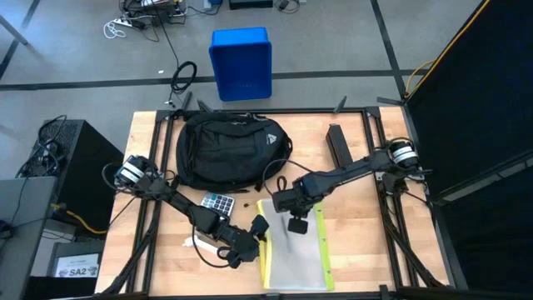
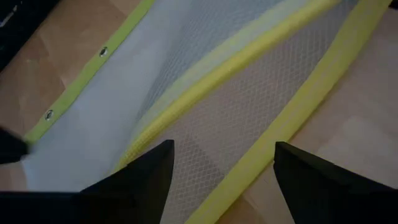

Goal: Unpack backpack
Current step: Remove the black pen from the yellow zip bag

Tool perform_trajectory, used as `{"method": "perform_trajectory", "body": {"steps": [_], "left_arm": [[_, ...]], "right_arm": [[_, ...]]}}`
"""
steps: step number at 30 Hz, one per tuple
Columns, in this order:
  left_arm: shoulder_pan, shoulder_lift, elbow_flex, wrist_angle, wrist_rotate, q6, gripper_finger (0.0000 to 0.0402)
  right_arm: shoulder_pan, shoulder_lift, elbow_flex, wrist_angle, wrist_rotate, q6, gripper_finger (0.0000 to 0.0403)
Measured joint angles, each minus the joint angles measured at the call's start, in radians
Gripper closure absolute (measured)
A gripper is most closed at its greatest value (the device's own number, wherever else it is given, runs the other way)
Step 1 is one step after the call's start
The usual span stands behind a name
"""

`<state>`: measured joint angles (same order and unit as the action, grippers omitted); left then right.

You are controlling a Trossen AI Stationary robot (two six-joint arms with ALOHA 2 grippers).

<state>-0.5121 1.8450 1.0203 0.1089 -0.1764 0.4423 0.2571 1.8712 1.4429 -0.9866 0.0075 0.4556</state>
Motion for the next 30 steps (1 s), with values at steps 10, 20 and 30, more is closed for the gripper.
{"method": "perform_trajectory", "body": {"steps": [10, 20, 30], "left_arm": [[0.000, 0.000, 0.000, 0.000, -0.009, -0.055, 0.0159], [0.034, 0.023, 0.000, 0.001, -0.006, -0.173, 0.0159], [0.076, 0.100, 0.001, 0.122, 0.001, -0.204, 0.0159]], "right_arm": [[0.257, 0.004, 0.010, -0.166, 0.261, 0.186, 0.0403], [0.365, 0.007, -0.240, 0.076, 0.222, 0.414, 0.0403], [0.252, 0.002, -0.327, 0.298, 0.213, 0.304, 0.0403]]}}
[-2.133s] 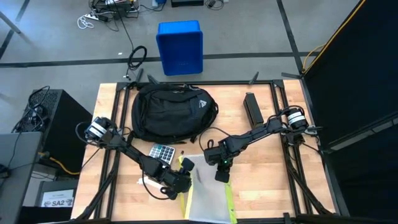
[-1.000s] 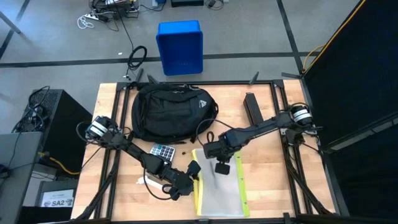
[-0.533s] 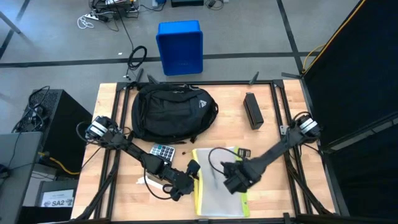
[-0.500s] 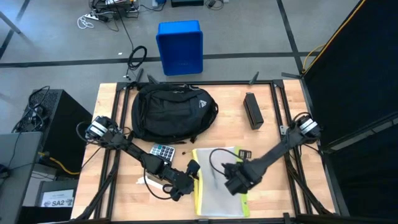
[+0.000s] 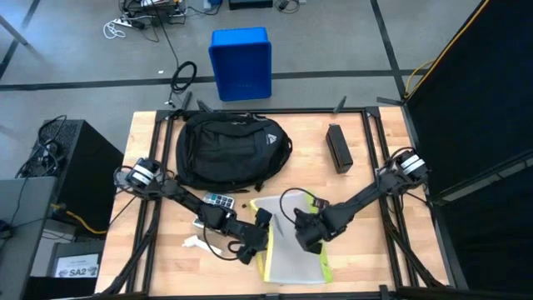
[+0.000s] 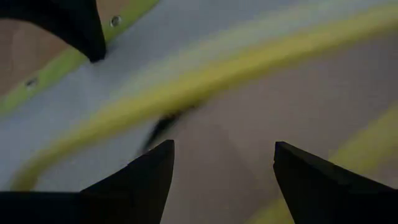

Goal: Unpack backpack
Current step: Remove the black pen from the yellow zip bag

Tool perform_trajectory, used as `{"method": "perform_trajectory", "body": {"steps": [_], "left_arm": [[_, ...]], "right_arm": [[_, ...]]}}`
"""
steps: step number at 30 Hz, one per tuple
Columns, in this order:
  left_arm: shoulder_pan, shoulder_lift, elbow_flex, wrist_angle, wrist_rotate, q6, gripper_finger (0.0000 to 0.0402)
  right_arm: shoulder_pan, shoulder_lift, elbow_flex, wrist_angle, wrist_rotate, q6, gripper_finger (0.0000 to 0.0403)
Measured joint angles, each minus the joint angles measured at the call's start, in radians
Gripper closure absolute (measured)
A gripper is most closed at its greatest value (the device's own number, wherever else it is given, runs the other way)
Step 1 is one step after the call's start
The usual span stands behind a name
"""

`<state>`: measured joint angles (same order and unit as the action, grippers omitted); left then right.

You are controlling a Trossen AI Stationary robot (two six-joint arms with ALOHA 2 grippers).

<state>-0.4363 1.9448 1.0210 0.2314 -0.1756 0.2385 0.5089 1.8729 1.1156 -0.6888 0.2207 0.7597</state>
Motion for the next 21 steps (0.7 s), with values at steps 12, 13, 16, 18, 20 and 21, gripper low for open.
{"method": "perform_trajectory", "body": {"steps": [12, 13, 16, 18, 20, 21], "left_arm": [[0.032, 0.040, 0.002, 0.072, 0.027, 0.035, 0.0159], [0.038, 0.040, 0.002, 0.068, 0.037, 0.021, 0.0159], [0.055, 0.041, 0.004, 0.040, 0.049, -0.011, 0.0159], [0.067, 0.041, 0.006, 0.017, 0.072, -0.046, 0.0159], [0.081, 0.041, 0.008, -0.008, 0.131, -0.096, 0.0161], [0.085, 0.040, 0.007, -0.019, 0.164, -0.114, 0.0163]], "right_arm": [[-0.079, 0.004, -0.003, 0.111, -0.039, -0.146, 0.0403], [-0.083, 0.004, -0.003, 0.121, -0.042, -0.154, 0.0403], [-0.090, 0.005, -0.004, 0.138, -0.052, -0.160, 0.0403], [-0.094, 0.005, -0.004, 0.140, -0.060, -0.160, 0.0403], [-0.096, 0.005, -0.004, 0.140, -0.062, -0.160, 0.0403], [-0.096, 0.005, -0.004, 0.139, -0.064, -0.160, 0.0403]]}}
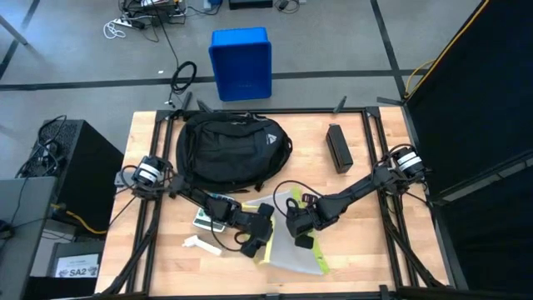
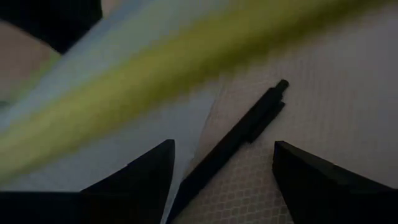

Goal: Unpack backpack
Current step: Remove the black pen from the yellow zip bag

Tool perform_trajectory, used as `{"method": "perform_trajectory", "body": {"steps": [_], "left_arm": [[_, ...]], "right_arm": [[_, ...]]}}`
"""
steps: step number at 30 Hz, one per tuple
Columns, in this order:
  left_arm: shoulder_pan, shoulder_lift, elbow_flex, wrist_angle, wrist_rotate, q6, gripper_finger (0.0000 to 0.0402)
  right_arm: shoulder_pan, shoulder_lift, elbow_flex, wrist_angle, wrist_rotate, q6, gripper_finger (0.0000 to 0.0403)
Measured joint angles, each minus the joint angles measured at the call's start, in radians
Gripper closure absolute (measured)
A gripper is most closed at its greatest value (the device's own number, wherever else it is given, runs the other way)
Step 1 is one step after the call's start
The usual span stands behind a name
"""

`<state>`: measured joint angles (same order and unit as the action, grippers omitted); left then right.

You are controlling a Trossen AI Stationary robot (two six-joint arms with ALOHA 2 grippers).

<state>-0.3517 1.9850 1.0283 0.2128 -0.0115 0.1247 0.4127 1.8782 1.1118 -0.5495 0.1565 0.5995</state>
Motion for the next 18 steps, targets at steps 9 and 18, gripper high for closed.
{"method": "perform_trajectory", "body": {"steps": [9, 18], "left_arm": [[-0.006, 0.000, 0.000, -0.022, 0.066, 0.023, 0.0223], [-0.012, -0.001, -0.001, -0.085, 0.191, 0.081, 0.0344]], "right_arm": [[-0.014, 0.001, 0.001, 0.002, -0.021, -0.002, 0.0403], [-0.022, 0.002, 0.002, -0.020, -0.028, -0.009, 0.0403]]}}
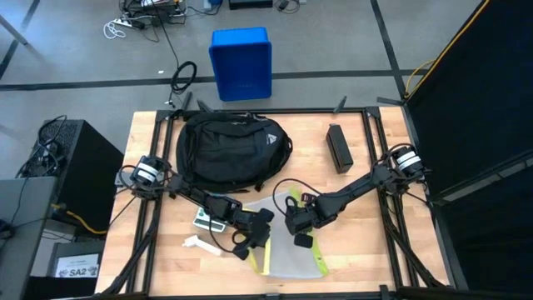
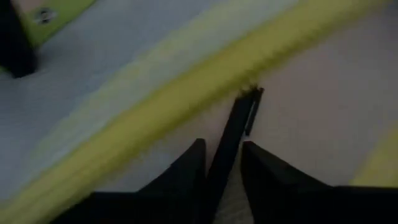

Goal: Unpack backpack
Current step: Remove the black pen from the yellow zip bag

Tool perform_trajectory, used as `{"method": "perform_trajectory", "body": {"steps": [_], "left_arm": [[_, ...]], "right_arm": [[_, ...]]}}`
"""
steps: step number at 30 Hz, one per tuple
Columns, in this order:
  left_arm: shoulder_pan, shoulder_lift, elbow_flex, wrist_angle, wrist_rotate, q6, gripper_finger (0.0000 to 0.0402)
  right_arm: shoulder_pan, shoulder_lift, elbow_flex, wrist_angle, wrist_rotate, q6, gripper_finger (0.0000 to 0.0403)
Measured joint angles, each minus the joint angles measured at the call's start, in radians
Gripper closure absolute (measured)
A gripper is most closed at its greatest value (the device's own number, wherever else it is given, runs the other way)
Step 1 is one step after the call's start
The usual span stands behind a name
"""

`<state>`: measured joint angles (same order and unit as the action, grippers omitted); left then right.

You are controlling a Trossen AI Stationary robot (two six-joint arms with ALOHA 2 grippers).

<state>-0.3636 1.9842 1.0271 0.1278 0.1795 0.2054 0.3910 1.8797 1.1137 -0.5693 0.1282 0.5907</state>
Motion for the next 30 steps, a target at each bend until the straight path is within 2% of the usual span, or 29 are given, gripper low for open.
{"method": "perform_trajectory", "body": {"steps": [5, 14, 20, 30], "left_arm": [[-0.008, 0.001, 0.000, -0.018, 0.066, 0.010, 0.0392], [-0.026, 0.000, 0.028, -0.053, 0.082, 0.082, 0.0398], [-0.046, -0.040, 0.106, -0.242, 0.000, 0.162, 0.0400], [-0.097, -0.056, 0.326, -0.567, -0.138, 0.224, 0.0401]], "right_arm": [[-0.004, 0.000, 0.001, -0.014, -0.001, 0.000, 0.0403], [-0.018, 0.000, 0.000, -0.027, 0.000, -0.015, 0.0403], [-0.021, -0.001, -0.002, -0.091, 0.010, -0.018, 0.0403], [-0.021, -0.001, -0.002, -0.158, 0.017, -0.011, 0.0403]]}}
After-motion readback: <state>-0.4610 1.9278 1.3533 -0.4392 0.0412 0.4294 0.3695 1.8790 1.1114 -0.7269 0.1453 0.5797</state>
